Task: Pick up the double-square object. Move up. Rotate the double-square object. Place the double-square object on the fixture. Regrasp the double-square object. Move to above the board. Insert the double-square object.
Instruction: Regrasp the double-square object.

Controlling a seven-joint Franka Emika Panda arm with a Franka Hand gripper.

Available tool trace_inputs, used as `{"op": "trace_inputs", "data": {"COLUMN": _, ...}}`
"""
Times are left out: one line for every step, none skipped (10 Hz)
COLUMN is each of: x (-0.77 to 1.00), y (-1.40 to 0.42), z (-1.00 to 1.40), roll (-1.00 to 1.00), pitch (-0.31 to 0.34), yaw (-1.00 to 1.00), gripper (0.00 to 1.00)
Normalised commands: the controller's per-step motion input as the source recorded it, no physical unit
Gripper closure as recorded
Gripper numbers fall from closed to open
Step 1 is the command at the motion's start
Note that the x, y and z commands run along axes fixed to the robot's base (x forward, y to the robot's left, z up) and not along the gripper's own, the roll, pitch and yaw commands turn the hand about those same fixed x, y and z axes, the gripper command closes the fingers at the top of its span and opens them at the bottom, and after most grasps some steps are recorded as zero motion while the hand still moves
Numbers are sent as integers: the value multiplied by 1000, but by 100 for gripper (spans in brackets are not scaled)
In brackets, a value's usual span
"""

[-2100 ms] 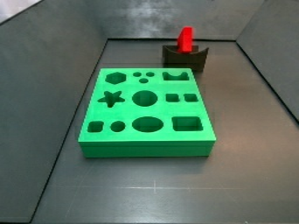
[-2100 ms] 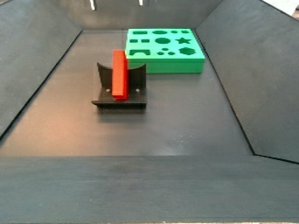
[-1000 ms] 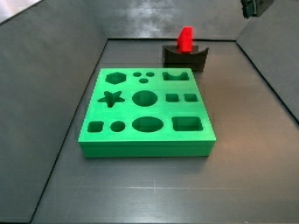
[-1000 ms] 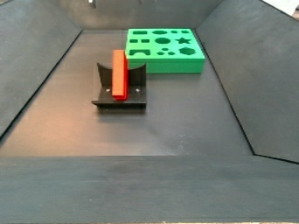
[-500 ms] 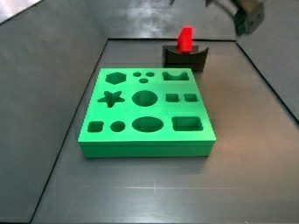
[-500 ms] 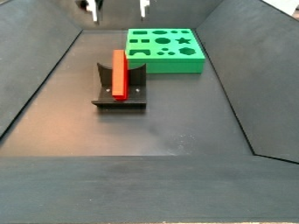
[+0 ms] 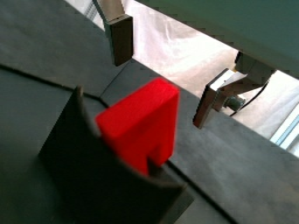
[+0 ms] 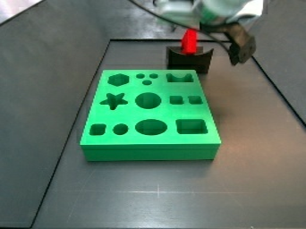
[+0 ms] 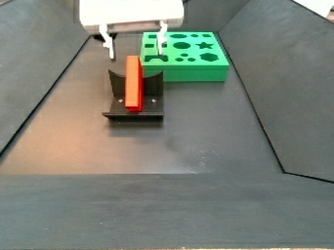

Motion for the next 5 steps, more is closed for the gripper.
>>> {"op": "trace_inputs", "data": {"x": 119, "y": 31, "z": -1000, "roll": 72, "pitch": -34, "yaw": 4, "gripper": 0}}
{"op": "trace_inputs", "data": {"x": 109, "y": 22, "z": -837, "roll": 67, "pitch": -23, "yaw": 1, "gripper": 0}}
{"op": "trace_inputs", "data": {"x": 92, "y": 14, "z": -688, "roll": 69, "pitch": -20, "yaw": 3, "gripper": 0}}
{"op": "trace_inputs", "data": {"x": 79, "y": 6, "z": -491, "roll": 64, "pitch": -17, "yaw": 7, "gripper": 0}}
{"op": "trace_inputs", "data": {"x": 76, "y": 7, "z": -348, "roll": 63, "pitch": -16, "yaw": 10, "gripper": 0}}
